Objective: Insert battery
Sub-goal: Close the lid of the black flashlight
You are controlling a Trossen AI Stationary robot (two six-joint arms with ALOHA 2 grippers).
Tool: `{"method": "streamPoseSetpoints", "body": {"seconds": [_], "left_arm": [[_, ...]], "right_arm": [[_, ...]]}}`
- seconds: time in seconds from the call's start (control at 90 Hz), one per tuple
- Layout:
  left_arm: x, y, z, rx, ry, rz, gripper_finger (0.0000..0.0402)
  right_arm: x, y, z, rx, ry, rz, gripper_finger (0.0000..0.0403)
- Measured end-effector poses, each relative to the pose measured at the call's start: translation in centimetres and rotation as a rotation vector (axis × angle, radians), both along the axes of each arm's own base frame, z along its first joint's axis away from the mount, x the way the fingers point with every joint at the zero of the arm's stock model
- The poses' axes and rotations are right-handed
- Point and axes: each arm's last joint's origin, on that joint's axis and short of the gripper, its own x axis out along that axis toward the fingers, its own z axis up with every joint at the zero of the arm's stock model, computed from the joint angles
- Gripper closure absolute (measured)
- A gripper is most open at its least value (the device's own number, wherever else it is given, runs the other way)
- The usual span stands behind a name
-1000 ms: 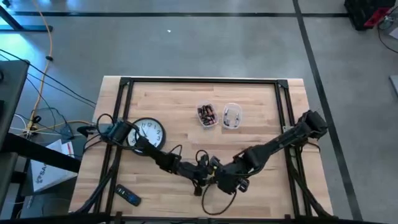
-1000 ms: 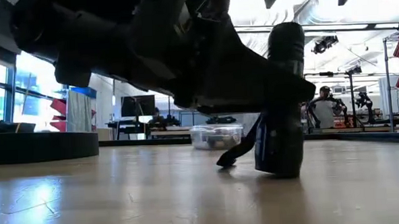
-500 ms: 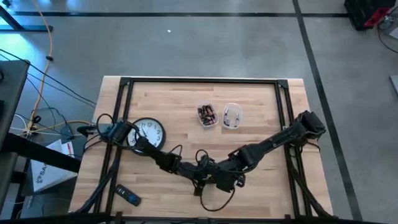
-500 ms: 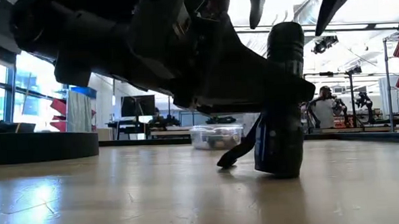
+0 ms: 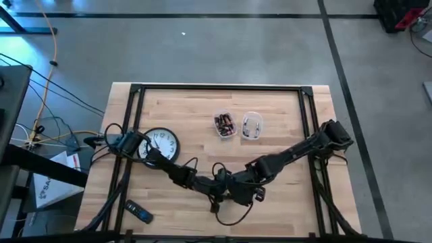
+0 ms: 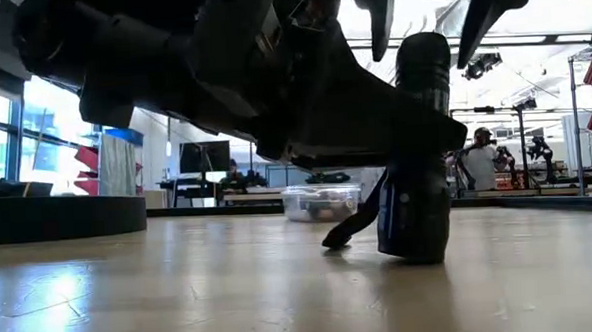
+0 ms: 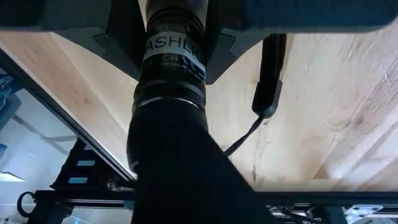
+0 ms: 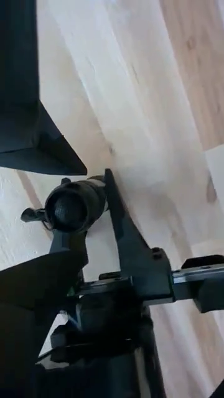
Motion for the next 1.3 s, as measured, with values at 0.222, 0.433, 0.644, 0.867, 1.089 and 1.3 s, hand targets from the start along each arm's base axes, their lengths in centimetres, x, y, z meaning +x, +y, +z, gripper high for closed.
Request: {"method": "streamPoseSetpoints", "body": {"seconds": [0.222,0.433,0.644,0.867,1.089,1.3], "left_arm": [[0.0,0.0,0.0,-0.004,0.002,0.005,0.0309],[0.0,0.0,0.0,-0.003,0.001,0.016,0.0309],[0.0,0.0,-0.1,-0.012,0.004,0.029,0.0309],[0.0,0.1,0.1,-0.002,0.001,0.031,0.0309],[-0.3,0.1,0.7,0.032,0.021,0.069,0.0309],[-0.3,0.3,0.8,0.022,0.025,0.116,0.0309]], "right_arm": [[0.0,0.0,0.0,0.001,0.004,-0.002,0.0284],[0.1,0.1,-0.3,0.012,0.018,-0.026,0.0302],[0.3,0.2,-0.6,0.03,0.038,-0.072,0.0307],[0.2,0.1,-0.7,0.057,0.068,-0.179,0.0308],[0.4,-0.3,-0.8,0.11,0.106,-0.351,0.0309],[0.6,-0.9,-0.8,0.159,0.142,-0.552,0.0309]]}}
